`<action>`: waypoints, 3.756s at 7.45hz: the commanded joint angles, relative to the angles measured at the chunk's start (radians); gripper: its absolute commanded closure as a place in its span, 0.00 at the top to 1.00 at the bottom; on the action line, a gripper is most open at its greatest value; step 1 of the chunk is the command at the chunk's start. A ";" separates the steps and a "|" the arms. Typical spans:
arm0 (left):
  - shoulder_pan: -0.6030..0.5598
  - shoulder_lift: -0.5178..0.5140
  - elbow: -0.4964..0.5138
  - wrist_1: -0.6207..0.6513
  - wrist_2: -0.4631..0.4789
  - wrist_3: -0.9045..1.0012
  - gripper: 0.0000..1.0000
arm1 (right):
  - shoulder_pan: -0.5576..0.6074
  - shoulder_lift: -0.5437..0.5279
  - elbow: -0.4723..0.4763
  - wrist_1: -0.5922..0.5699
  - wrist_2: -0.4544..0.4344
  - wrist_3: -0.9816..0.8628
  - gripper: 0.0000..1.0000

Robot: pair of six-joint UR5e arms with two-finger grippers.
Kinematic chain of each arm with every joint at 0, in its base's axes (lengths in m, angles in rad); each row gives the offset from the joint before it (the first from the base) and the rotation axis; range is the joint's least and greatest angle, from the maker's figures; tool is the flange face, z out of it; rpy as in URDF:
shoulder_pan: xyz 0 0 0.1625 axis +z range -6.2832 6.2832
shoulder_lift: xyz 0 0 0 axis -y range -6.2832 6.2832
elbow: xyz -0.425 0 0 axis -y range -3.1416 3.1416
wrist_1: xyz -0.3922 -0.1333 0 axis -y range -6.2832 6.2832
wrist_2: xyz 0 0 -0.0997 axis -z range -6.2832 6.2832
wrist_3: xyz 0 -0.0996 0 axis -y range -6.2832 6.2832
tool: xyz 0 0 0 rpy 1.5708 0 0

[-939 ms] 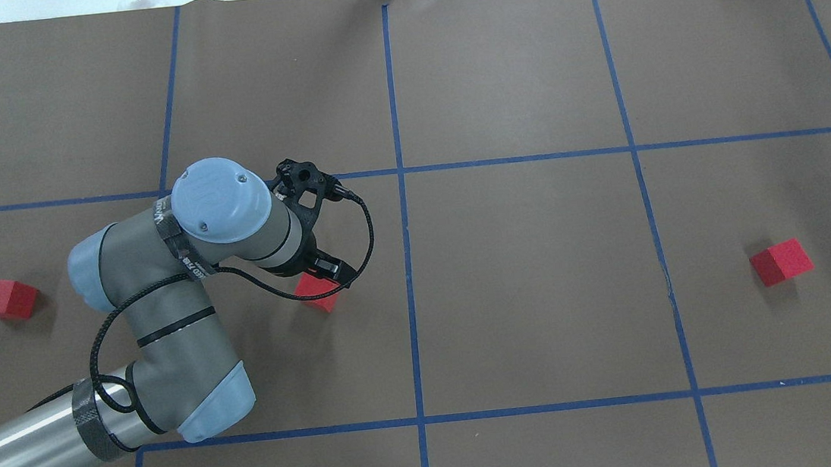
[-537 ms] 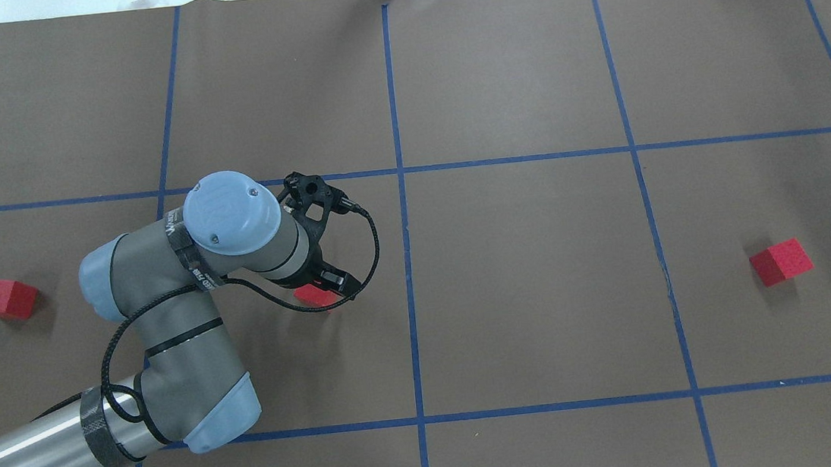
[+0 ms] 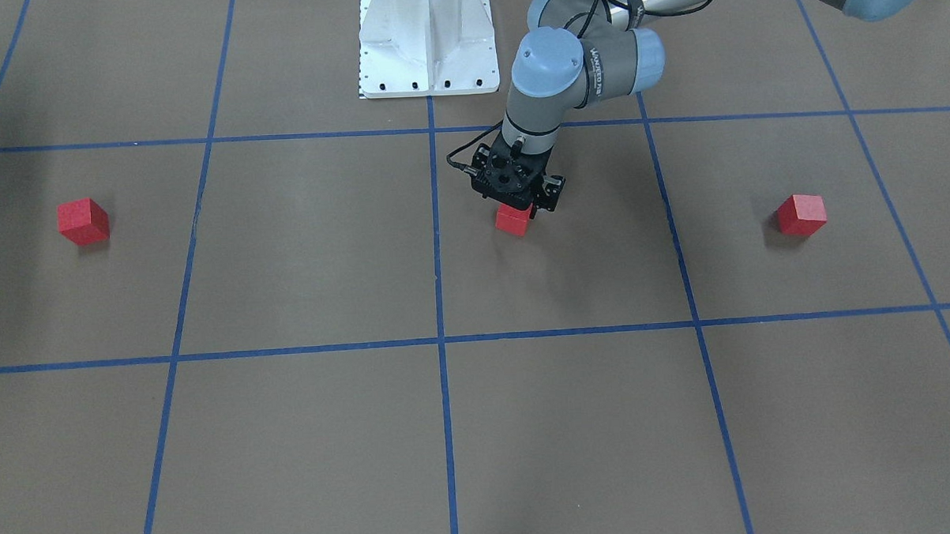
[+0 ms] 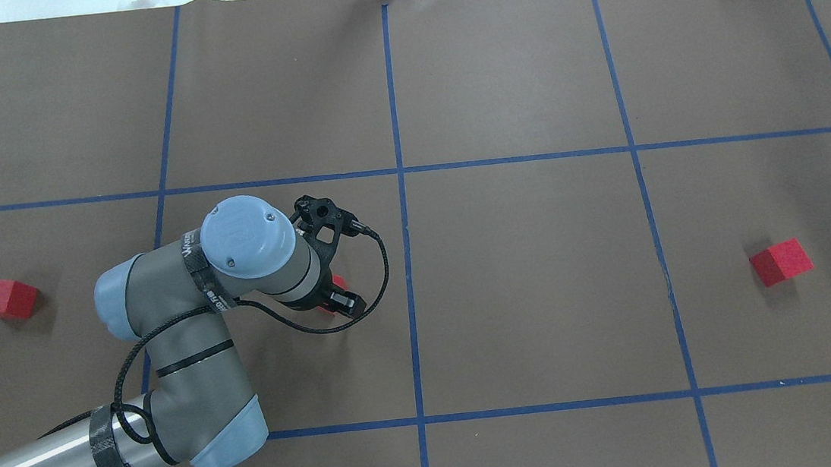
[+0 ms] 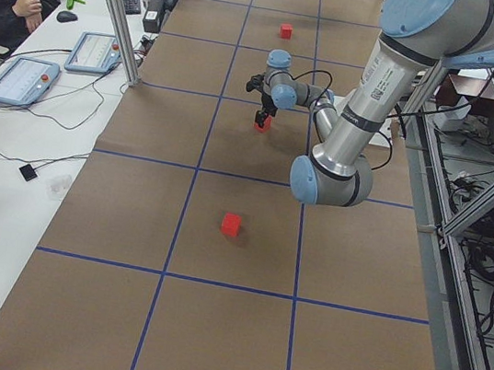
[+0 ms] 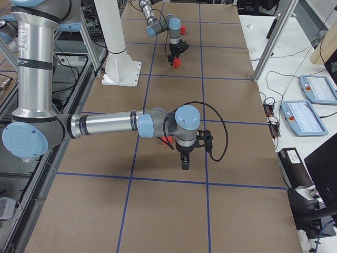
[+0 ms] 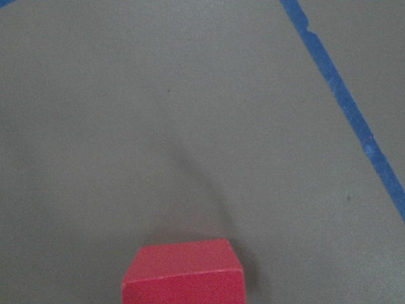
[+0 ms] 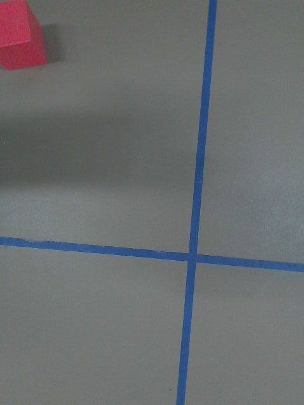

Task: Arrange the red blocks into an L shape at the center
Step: 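Lower the left gripper and close it on the red cube, then carry the red cube with the left gripper to the central grid intersection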

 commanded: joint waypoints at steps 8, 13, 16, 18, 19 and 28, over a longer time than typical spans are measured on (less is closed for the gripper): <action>-0.109 -0.230 0.163 0.034 -0.007 -0.313 0.00 | 0.000 0.007 0.002 0.000 -0.001 0.000 1.00; -0.125 -0.372 0.379 0.025 -0.006 -0.314 0.00 | 0.000 0.009 0.000 0.000 -0.006 0.000 1.00; -0.128 -0.438 0.472 0.022 -0.006 -0.313 0.00 | -0.002 0.009 -0.003 0.000 -0.006 0.000 1.00; -0.129 -0.441 0.492 0.020 -0.006 -0.316 0.00 | -0.002 0.010 -0.006 0.000 -0.006 -0.002 1.00; -0.128 -0.443 0.506 0.019 -0.006 -0.331 0.00 | -0.003 0.010 -0.006 0.000 -0.006 -0.002 1.00; -0.122 -0.461 0.549 -0.027 -0.006 -0.334 0.07 | -0.005 0.018 -0.011 -0.002 -0.007 -0.002 1.00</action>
